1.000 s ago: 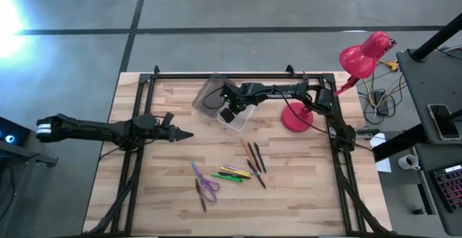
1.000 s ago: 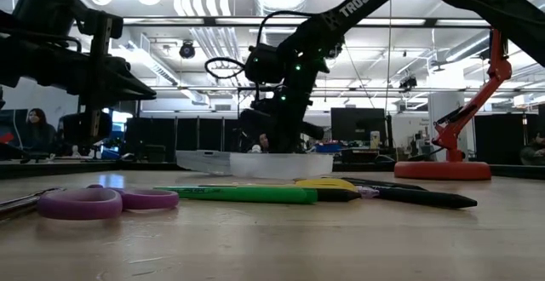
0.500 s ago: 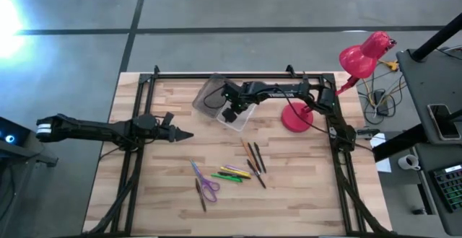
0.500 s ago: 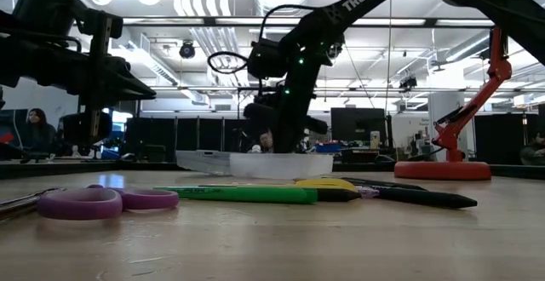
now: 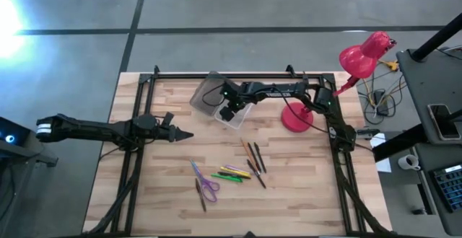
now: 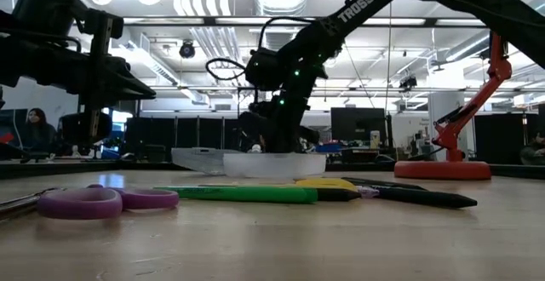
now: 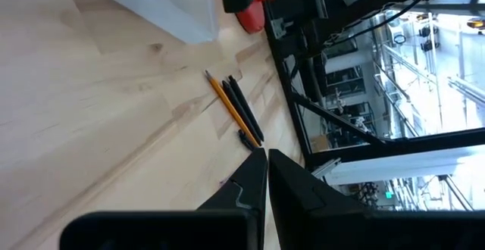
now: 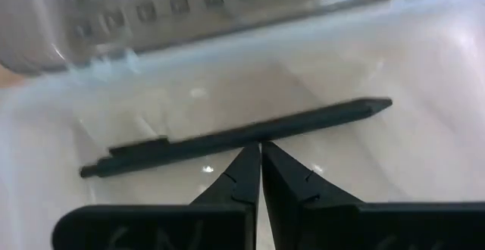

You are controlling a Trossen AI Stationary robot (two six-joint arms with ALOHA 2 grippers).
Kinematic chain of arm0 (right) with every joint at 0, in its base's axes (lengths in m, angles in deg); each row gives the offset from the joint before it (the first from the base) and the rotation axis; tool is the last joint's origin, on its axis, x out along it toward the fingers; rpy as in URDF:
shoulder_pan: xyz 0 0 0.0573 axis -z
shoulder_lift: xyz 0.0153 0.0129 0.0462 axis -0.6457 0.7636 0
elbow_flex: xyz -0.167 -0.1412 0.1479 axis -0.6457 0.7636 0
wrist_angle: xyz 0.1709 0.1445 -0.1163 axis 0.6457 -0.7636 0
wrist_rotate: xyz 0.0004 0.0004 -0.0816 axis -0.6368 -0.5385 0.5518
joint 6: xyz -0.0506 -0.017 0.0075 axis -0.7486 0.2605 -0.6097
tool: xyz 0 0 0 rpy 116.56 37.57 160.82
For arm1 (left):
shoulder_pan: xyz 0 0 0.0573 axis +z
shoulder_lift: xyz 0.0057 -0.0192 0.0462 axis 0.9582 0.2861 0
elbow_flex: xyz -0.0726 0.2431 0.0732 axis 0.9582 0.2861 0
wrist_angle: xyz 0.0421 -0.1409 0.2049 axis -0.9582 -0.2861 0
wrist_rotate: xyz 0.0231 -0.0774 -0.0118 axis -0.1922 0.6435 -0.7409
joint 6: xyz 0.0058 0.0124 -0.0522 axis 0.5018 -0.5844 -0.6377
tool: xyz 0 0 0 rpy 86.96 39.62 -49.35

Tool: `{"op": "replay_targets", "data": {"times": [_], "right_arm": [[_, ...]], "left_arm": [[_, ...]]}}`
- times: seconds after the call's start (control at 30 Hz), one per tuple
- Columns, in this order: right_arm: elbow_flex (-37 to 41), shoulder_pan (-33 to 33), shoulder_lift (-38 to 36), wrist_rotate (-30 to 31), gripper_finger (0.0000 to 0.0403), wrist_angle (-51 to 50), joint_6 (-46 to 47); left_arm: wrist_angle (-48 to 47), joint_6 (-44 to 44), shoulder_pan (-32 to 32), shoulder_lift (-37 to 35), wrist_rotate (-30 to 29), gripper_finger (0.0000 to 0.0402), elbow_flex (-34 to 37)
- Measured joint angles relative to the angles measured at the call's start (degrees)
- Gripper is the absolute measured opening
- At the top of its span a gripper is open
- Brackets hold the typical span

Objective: Pick & place school supplies into a supply box
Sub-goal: Put the black pen into the black supply box, then put the violet scissors into the black supply box

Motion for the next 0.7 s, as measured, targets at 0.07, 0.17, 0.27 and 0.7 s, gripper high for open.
{"op": "replay_targets", "data": {"times": [0.07,0.17,0.27,0.7], "right_arm": [[-0.7,0.1,0.0,0.0,0.0009,1.8,-0.2],[-0.9,0.1,0.0,0.0,0.0009,4.4,-0.3],[-0.9,0.1,0.1,0.0,0.0009,5.1,-0.4],[-1.4,-2.2,-7.6,-2.9,0.0009,-7.9,-5.1]], "left_arm": [[0.0,0.0,0.0,0.0,0.0,0.0000,0.0],[0.0,0.0,0.0,0.0,0.0,0.0000,0.0],[0.0,0.0,0.0,0.0,0.0,0.0000,0.0],[-28.5,6.5,0.0,3.3,-2.1,0.0000,-13.7]]}}
